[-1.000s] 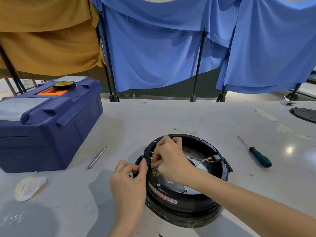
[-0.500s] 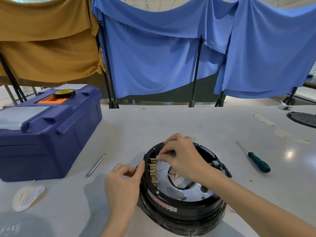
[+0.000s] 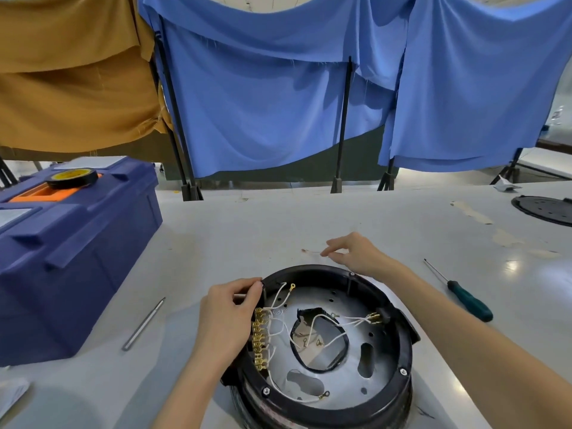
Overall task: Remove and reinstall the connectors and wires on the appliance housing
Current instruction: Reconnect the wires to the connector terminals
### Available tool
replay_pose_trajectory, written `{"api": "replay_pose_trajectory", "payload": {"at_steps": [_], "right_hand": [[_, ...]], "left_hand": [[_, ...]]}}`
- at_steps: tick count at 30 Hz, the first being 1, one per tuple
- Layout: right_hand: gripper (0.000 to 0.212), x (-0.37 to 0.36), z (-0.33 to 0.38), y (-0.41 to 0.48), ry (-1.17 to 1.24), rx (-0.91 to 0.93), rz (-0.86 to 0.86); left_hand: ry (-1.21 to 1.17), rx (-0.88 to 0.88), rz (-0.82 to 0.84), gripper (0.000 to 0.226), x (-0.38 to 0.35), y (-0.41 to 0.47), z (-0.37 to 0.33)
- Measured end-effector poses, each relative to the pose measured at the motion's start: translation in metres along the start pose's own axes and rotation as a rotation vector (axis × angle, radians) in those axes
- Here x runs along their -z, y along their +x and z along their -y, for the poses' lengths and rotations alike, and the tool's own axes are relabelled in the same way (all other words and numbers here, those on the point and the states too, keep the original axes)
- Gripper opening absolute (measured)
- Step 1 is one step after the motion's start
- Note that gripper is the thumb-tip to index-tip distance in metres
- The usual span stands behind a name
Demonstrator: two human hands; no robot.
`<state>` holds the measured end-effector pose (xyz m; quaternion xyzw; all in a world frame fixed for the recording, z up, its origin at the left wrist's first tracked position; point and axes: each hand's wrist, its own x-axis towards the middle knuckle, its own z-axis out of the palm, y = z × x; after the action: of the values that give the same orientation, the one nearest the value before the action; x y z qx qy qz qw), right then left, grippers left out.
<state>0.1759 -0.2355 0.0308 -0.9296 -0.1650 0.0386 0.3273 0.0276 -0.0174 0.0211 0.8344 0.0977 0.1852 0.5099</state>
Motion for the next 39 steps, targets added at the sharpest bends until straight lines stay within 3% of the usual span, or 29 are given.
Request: {"api": "replay_pose_trajectory", "payload": {"at_steps": [6,12,15,18,21,25,30,34,39], "right_hand": [[0.03,-0.015,-0.006,0.034,-0.208,0.033,0.218],[0.034,-0.026,-0.007,0.043,-0.194,0.068,0.171],[0.028,-0.023,-0.008,0.037,-0.051,0.078,0.026],[0.013,-0.008,-0.002,0.025,0.239,0.074,-0.153],[0.009,0.012,0.016,0.009,0.514,0.105,-0.189],[0.009,0.025,0.049,-0.018,0.614,0.272,-0.062],[0.005,0.013,0.08,-0.058,0.621,0.426,0.127],[0.004,0.004,0.089,-0.079,0.7,0.428,0.275],[0.006,0.003,0.095,-0.094,0.675,0.414,0.301]], "left_hand": [[-0.026,0.006,0.0,0.013,-0.001,0.002,0.007],[-0.03,0.018,-0.002,0.014,-0.001,0.002,0.009],[-0.034,0.017,-0.001,0.014,0.0,0.002,0.008],[-0.038,0.024,-0.012,0.013,-0.001,0.001,0.008],[-0.019,0.016,-0.045,0.015,0.0,0.0,0.005],[-0.003,-0.094,-0.09,0.016,0.004,-0.008,-0.007],[-0.178,-0.208,-0.089,0.018,0.013,-0.027,-0.03],[-0.276,-0.244,-0.076,0.018,0.021,-0.039,-0.037],[-0.335,-0.201,-0.057,0.015,0.026,-0.049,-0.034]]}}
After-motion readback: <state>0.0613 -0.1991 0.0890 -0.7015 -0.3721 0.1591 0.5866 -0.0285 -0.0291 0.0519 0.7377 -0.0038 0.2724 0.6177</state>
